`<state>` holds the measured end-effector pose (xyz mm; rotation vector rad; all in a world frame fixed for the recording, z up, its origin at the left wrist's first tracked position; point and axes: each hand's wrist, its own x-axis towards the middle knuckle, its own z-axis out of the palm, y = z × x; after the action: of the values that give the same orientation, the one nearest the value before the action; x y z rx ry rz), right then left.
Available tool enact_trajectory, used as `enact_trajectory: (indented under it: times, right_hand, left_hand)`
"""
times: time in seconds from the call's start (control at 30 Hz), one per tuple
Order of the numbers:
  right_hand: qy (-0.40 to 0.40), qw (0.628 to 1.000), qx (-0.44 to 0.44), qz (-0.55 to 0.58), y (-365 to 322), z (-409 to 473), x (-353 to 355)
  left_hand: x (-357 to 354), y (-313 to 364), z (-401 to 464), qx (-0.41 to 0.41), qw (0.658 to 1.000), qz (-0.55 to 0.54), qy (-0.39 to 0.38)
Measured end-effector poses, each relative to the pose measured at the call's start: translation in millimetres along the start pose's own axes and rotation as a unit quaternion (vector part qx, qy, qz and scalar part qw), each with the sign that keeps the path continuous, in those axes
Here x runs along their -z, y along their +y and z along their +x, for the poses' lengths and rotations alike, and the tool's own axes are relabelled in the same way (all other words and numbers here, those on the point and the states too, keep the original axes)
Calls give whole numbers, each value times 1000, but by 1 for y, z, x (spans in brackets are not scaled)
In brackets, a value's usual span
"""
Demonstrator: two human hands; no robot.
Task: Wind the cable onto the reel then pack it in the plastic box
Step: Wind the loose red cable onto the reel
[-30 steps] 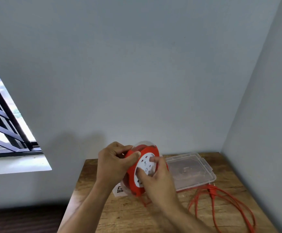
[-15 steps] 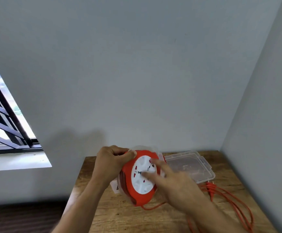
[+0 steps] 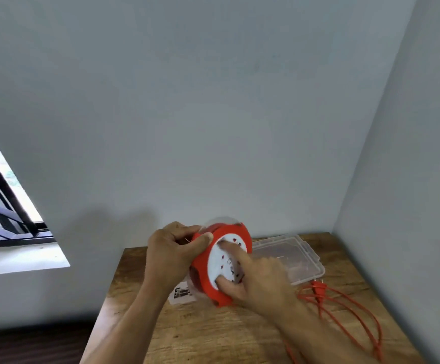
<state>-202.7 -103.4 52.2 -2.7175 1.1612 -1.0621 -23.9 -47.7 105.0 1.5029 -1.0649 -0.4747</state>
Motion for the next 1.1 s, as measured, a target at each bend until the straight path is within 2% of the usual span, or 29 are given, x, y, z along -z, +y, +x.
enact_trajectory:
  times: [0.03, 0.07, 0.1, 0.13, 0.2, 0.23, 0.27, 0.3, 0.33, 0.37, 0.4, 0.43, 0.47, 0.5, 0.53, 0.57, 0.63, 0.67, 0.8, 0.87, 0.93, 1.03, 1.1]
  right_hand:
    - [-7, 992, -105, 77, -12, 0, 1]
    - [-21, 966, -196, 169, -24, 0, 1]
    - [-32, 925, -272, 265, -36, 1, -1]
    - [-41, 862, -345, 369, -46, 3, -2]
    - [-63, 700, -472, 533, -56, 5, -2]
    - [-82, 634, -513, 572, -58, 6, 0]
    - [-104, 589, -541, 591, -59, 8, 3]
    - [-119, 563, -552, 603, -57, 8, 7]
    - [-131, 553, -546, 616, -56, 8, 12]
    - [-145, 564, -526, 619, -52, 7, 16]
    - [-156, 605, -503, 598, -47, 5, 20]
    - [-167, 692, -463, 529, -39, 2, 22]
    - [-166, 808, -395, 404, -30, -2, 24]
    - [-143, 917, -286, 237, -16, -8, 21]
    - [-103, 979, -150, 87, -2, -12, 18]
    - [-78, 997, -17, -6, 10, -15, 17]
    - [-97, 973, 190, -88, 25, -15, 18]
    - [-105, 954, 258, -113, 32, -13, 17]
    - [-95, 903, 393, -146, 37, -1, 19]
    - [-105, 883, 432, -152, 32, 2, 19]
    - [-105, 881, 440, -139, 26, 1, 17]
    - [-48, 894, 425, -131, 17, -11, 9]
    - [-49, 914, 381, -132, 12, -17, 4]
  left_hand:
    - [-3, -2, -4, -24, 999, -2, 26]
    - [-7, -3, -8, -46, 998, 2, 48]
    - [-10, -5, -11, -64, 996, 6, 64]
    - [-12, -7, -14, -81, 994, 9, 75]
    - [-15, -11, -21, -125, 989, 30, 76]
    - [-15, -13, -25, -149, 985, 44, 72]
    - [-14, -16, -27, -165, 983, 49, 69]
    - [-13, -18, -28, -166, 982, 47, 72]
    - [-12, -19, -28, -151, 985, 35, 77]
    - [-10, -21, -26, -120, 989, 19, 84]
    - [-8, -23, -24, -79, 993, -5, 90]
    - [-7, -25, -21, -34, 995, -29, 93]
    - [-5, -27, -18, 9, 994, -55, 92]
    - [-2, -28, -14, 51, 992, -77, 86]
    - [1, -26, -11, 86, 990, -88, 72]
    - [3, -24, -8, 109, 989, -88, 51]
    - [8, -17, -5, 125, 989, -74, -3]
    - [10, -14, -5, 130, 989, -63, -29]
    - [12, -4, -2, 147, 980, 22, -134]
    - [11, 0, -1, 149, 975, 39, -161]
    - [8, 1, -1, 146, 973, 48, -169]
    - [6, -1, -1, 140, 975, 58, -163]
    - [8, -1, 1, 140, 977, 51, -153]
